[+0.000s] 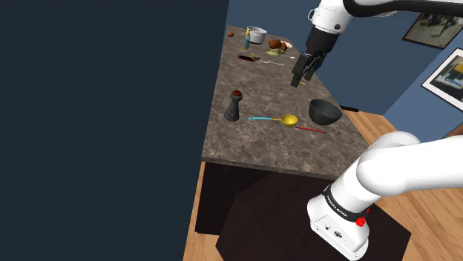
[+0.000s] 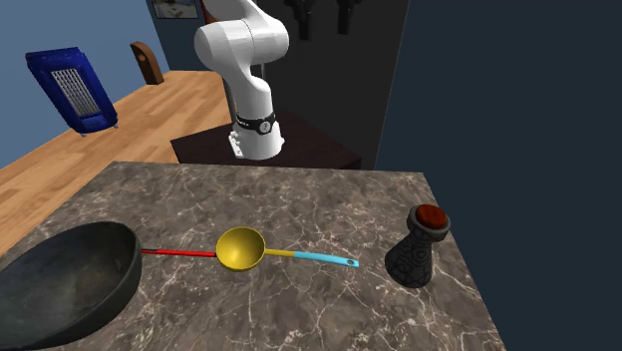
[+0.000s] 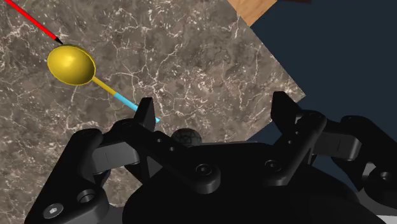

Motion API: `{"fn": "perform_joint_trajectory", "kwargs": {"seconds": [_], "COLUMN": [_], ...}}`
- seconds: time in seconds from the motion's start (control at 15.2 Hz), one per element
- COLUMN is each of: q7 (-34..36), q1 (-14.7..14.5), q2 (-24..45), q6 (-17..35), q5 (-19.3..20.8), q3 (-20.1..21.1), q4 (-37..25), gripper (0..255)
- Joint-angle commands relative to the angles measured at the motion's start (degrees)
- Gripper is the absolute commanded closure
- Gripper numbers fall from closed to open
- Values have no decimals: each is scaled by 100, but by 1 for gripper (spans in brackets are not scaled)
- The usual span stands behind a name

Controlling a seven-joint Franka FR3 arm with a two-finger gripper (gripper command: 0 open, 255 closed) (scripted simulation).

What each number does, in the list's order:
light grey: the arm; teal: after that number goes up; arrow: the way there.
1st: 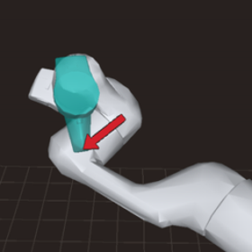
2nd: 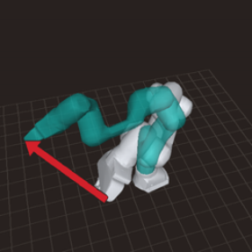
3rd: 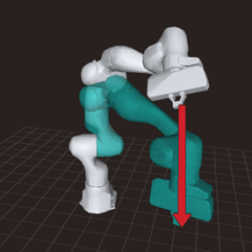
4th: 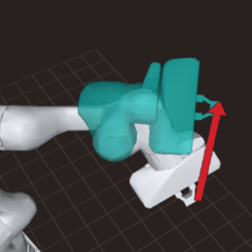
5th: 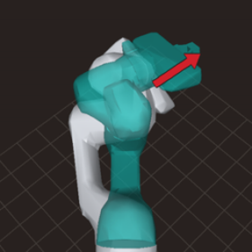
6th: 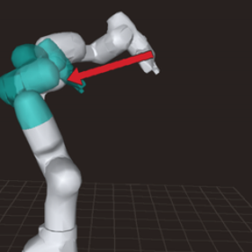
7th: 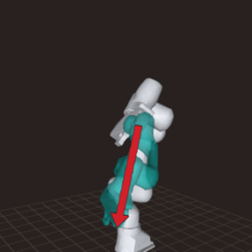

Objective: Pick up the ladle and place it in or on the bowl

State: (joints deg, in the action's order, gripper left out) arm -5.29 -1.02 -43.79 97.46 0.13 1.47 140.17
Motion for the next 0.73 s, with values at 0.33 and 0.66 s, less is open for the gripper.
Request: {"fn": "perform_joint_trajectory", "kwargs": {"seconds": [0.33, 0.66], "q7": [-1163, -2322], "q1": [3, -11], "q2": [417, 1142], "q6": [624, 1296], "q5": [307, 552], "q3": [-662, -1304], "q4": [374, 494], "gripper": [0, 0]}}
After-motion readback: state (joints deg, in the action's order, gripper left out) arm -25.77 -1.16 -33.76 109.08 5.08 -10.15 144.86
